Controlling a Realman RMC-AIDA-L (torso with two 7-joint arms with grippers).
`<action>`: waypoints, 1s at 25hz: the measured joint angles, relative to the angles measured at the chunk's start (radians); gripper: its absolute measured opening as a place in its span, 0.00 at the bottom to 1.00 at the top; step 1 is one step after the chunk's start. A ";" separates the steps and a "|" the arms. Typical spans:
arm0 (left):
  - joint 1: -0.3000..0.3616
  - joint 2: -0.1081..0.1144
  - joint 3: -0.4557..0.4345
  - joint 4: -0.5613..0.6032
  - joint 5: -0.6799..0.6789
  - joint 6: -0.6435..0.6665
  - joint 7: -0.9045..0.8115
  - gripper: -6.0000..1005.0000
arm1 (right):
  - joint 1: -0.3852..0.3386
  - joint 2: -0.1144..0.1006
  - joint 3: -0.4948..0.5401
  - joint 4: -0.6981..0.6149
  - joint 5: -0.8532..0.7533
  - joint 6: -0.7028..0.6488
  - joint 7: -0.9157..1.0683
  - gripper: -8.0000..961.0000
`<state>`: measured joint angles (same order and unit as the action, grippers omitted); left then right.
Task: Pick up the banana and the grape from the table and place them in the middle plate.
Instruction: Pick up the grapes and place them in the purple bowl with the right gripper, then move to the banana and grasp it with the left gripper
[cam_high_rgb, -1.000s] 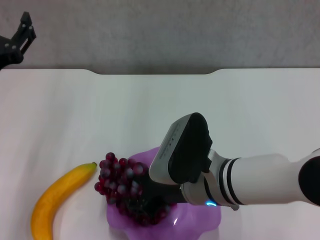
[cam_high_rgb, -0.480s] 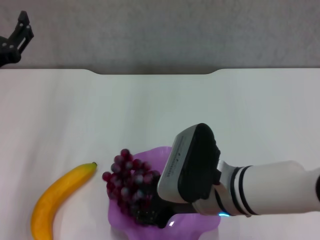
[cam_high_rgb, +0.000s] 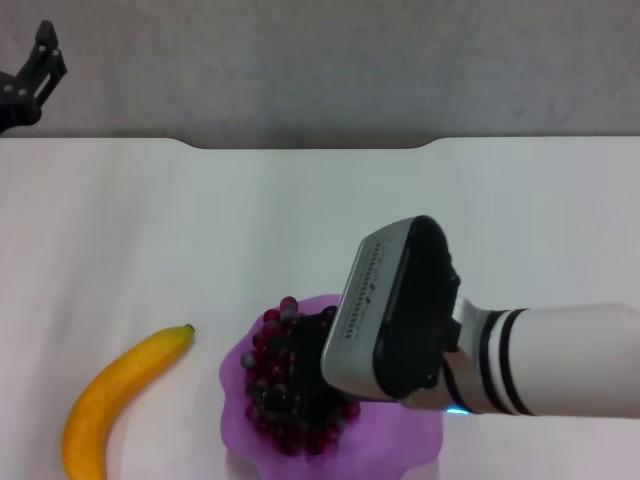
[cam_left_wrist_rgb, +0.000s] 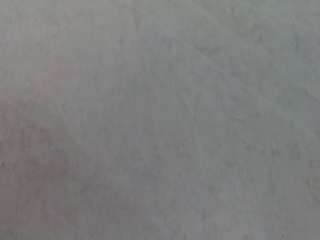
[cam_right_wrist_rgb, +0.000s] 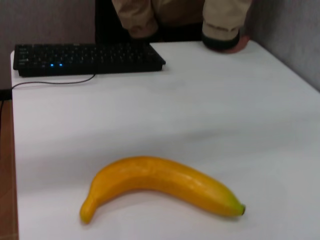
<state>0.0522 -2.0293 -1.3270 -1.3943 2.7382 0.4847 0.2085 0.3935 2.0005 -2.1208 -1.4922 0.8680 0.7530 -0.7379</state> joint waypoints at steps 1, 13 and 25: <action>0.000 0.000 0.000 0.000 0.000 0.000 0.000 0.88 | -0.012 0.000 0.007 -0.023 -0.008 0.006 -0.003 0.55; 0.003 0.000 0.007 0.007 -0.004 0.025 0.000 0.88 | -0.114 0.002 0.134 -0.241 -0.080 -0.049 -0.005 0.55; 0.007 0.000 0.032 0.010 -0.001 0.066 -0.005 0.88 | -0.285 0.004 0.275 -0.308 -0.072 -0.430 -0.002 0.55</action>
<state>0.0590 -2.0293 -1.2946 -1.3845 2.7370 0.5504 0.2032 0.1087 2.0049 -1.8457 -1.7999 0.7964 0.3227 -0.7401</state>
